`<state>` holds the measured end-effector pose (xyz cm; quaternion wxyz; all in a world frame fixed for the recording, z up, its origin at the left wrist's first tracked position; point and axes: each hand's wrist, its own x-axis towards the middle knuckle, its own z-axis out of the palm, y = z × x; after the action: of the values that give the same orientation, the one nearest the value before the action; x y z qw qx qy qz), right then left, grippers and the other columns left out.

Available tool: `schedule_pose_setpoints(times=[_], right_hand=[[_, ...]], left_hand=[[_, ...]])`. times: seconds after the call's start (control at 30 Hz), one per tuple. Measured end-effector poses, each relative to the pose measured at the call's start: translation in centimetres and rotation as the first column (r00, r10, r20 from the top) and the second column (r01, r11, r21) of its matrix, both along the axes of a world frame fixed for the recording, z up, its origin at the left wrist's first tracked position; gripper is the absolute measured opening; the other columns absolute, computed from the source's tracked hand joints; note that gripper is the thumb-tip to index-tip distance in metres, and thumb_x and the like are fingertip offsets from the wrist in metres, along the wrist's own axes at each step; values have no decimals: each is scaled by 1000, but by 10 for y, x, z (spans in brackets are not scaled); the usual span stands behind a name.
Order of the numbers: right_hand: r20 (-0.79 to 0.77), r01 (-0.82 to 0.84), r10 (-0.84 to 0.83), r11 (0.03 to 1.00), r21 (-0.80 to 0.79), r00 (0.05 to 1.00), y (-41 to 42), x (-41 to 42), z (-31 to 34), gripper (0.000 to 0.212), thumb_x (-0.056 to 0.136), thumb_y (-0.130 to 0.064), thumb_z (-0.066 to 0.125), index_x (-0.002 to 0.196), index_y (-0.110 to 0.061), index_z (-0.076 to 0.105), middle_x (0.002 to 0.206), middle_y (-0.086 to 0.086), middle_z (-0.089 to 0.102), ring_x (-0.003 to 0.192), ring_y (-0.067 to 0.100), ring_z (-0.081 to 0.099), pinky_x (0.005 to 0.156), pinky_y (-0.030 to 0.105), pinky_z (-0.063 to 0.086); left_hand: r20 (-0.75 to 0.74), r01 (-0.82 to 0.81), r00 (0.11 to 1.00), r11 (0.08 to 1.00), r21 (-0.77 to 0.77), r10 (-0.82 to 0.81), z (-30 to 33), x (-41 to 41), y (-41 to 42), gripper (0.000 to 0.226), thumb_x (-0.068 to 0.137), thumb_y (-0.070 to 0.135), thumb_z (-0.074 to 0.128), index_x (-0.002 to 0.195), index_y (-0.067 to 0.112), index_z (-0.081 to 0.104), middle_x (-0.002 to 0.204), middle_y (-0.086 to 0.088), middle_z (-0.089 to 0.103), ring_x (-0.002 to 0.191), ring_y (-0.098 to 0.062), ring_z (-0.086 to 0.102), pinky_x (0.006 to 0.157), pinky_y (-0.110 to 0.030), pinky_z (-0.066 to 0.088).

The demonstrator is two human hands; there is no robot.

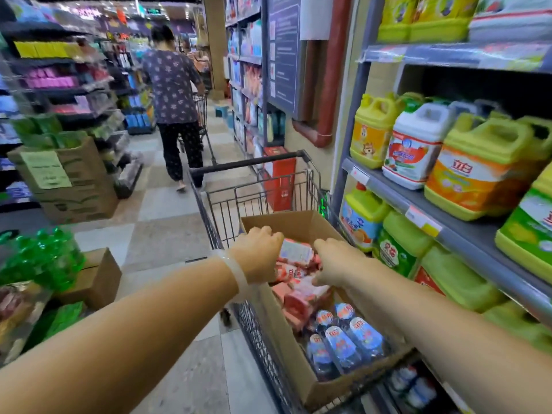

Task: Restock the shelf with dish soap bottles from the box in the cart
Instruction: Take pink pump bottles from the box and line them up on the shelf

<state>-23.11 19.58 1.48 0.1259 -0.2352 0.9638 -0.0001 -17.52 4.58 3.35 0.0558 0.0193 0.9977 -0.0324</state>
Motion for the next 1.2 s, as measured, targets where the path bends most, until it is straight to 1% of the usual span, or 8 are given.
schedule_pose_setpoints(times=[0.3, 0.7, 0.77, 0.9, 1.0, 1.07, 1.13, 1.2], right_hand=[[133, 226, -231, 973, 57, 964, -22, -130, -85, 63, 78, -40, 72, 124, -9, 43, 129, 13, 49, 120, 32, 50, 91, 35, 43], [441, 680, -630, 731, 59, 640, -49, -224, -202, 73, 83, -34, 69, 138, -7, 32, 140, 12, 42, 125, 29, 46, 96, 31, 40], [502, 761, -663, 649, 15, 555, -46, -221, -230, 84, 80, -35, 72, 144, -6, 25, 146, 11, 35, 130, 29, 42, 103, 31, 39], [705, 954, -673, 301, -17, 224, -19, -213, -333, 104, 63, -53, 79, 141, -8, 29, 138, 11, 49, 120, 28, 52, 97, 39, 46], [784, 998, -618, 38, -40, 55, -26, -215, -332, 113, 66, -61, 75, 148, -6, 19, 150, 11, 34, 132, 29, 42, 105, 41, 40], [820, 998, -571, -57, 14, -44, -29, -216, -343, 102, 77, -54, 68, 149, -5, 17, 154, 12, 27, 137, 30, 35, 110, 38, 35], [842, 994, -534, -110, 21, -76, -30, -214, -359, 106, 59, -62, 77, 141, -7, 37, 143, 12, 46, 124, 29, 50, 104, 40, 42], [863, 982, -494, -187, 15, -108, -22, -206, -396, 123, 30, -72, 81, 133, -13, 47, 130, 8, 58, 113, 26, 59, 96, 42, 50]], left_hand=[[155, 187, 971, 982, -3, -184, -82, -167, -44, 63, 83, 32, 65, 137, 14, 37, 130, -9, 44, 120, -29, 45, 95, -39, 42], [496, 400, 768, 908, 120, -404, -209, -330, -85, 56, 86, 32, 62, 131, 9, 40, 133, -15, 44, 122, -32, 46, 98, -40, 41], [575, 351, 713, 914, 204, -403, -229, -335, -78, 59, 84, 32, 66, 133, 9, 41, 132, -15, 47, 121, -32, 48, 100, -37, 41], [680, 167, 611, 905, 391, -406, -274, -336, -55, 59, 90, 37, 61, 139, 11, 41, 140, -9, 48, 128, -23, 44, 103, -23, 30], [747, -85, 537, 856, 510, -392, -298, -335, -36, 60, 86, 30, 67, 137, 9, 44, 138, -3, 48, 121, -17, 48, 82, -4, 34], [804, -239, 493, 836, 494, -333, -315, -330, -27, 68, 83, 31, 70, 138, 4, 38, 137, -10, 49, 121, -22, 50, 93, -15, 42], [858, -422, 444, 784, 455, -258, -334, -322, -21, 76, 70, 39, 80, 129, 9, 44, 121, -9, 59, 115, -24, 56, 97, -34, 47], [881, -536, 410, 720, 442, -236, -347, -318, -17, 39, 73, 28, 80, 102, 21, 55, 104, -2, 64, 100, -19, 60, 88, -32, 49]])
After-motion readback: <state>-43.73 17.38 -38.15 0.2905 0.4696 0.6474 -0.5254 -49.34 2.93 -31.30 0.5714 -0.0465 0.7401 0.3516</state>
